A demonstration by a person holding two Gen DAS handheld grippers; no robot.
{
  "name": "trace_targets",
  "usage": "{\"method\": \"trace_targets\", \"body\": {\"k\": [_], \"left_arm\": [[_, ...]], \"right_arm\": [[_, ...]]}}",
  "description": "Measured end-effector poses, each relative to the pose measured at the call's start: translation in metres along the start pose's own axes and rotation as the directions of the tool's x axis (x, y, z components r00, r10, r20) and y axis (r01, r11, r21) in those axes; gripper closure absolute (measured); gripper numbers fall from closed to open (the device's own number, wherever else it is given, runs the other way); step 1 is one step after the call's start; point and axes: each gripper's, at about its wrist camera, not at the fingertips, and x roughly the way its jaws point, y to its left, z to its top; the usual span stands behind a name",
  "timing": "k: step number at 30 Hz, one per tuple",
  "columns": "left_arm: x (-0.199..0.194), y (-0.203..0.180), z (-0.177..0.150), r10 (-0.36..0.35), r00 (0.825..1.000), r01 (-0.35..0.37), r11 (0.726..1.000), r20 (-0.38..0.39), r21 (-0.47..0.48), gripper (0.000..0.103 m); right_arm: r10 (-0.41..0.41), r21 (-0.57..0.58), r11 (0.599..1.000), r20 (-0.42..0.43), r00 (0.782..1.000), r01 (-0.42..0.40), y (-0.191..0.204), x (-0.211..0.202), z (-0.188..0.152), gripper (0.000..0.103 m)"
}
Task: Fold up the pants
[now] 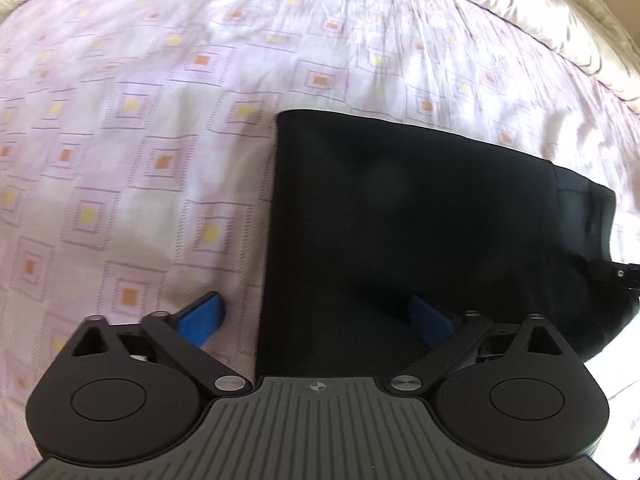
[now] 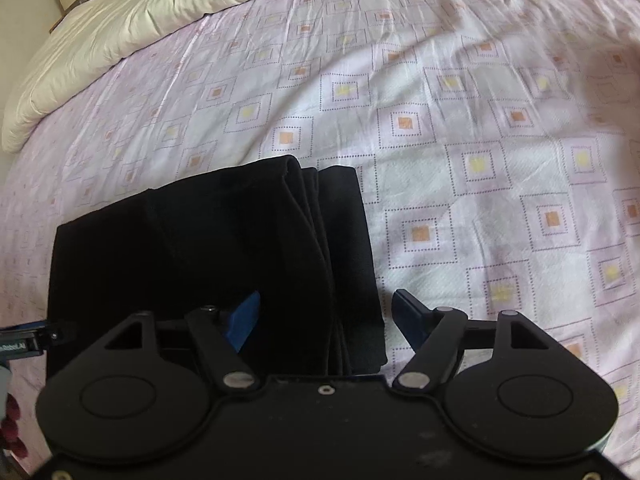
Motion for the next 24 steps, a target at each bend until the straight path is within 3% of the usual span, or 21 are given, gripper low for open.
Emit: {"method": "trace_targets", "body": {"k": [3, 7, 11, 16, 17, 18, 19, 20, 23, 24], "left_arm": [[0.002, -0.006, -0.001, 0.028, 1.0, -0.028, 1.0, -0.002, 0.008, 0.0], [0.003, -0.009, -0.003, 0.045, 0.999, -0.045, 0.999, 0.023, -0.011, 0.0], [-0.001, -0.008, -0.005, 0.048, 0.998, -0.048, 0.999, 0.047, -0.011, 0.0], [0.001, -0.007, 0.003, 0.041, 0.999, -0.04, 0.999, 0.021, -0.034, 0.0], [0.002, -0.007, 0.005, 0.035, 0.999, -0.034, 0.998, 0.016, -0.044, 0.002], [0.0, -0.006, 0.006, 0.023, 1.0, -0.022, 0.998, 0.02, -0.051, 0.015], [-0.003, -0.007, 0.007, 0.002, 1.0, 0.0, 0.999, 0.031, -0.054, 0.027], [-0.007, -0.01, 0.009, 0.006, 0.999, -0.004, 0.998, 0.039, -0.057, 0.043], [-0.015, -0.02, 0.012, 0.008, 0.998, -0.005, 0.999, 0.057, -0.038, 0.081], [-0.018, -0.024, 0.014, 0.022, 0.998, -0.021, 0.999, 0.061, -0.027, 0.083]], "right_arm": [[0.042, 0.018, 0.999, 0.005, 0.999, -0.043, -0.003, 0.005, 0.003, 0.014], [0.034, -0.069, 0.997, 0.007, 0.999, -0.033, 0.012, 0.012, 0.0, 0.0], [-0.019, -0.065, 0.998, 0.05, 0.999, 0.022, 0.022, 0.015, -0.005, 0.0], [-0.001, -0.037, 0.999, 0.071, 0.998, 0.004, 0.016, 0.013, -0.007, 0.0], [0.009, -0.06, 0.998, 0.052, 0.999, -0.006, 0.015, 0.012, -0.005, 0.0], [0.017, -0.069, 0.998, 0.041, 0.999, -0.014, 0.014, 0.011, -0.003, 0.0], [0.036, -0.066, 0.997, 0.029, 0.999, -0.034, 0.013, 0.008, -0.002, 0.003], [0.027, -0.065, 0.998, 0.028, 0.999, -0.025, 0.012, 0.005, 0.0, 0.023], [0.053, -0.021, 0.998, 0.027, 0.998, -0.052, 0.005, -0.012, 0.004, 0.065], [0.074, 0.006, 0.997, 0.035, 0.997, -0.075, 0.003, -0.017, 0.005, 0.069]]}}
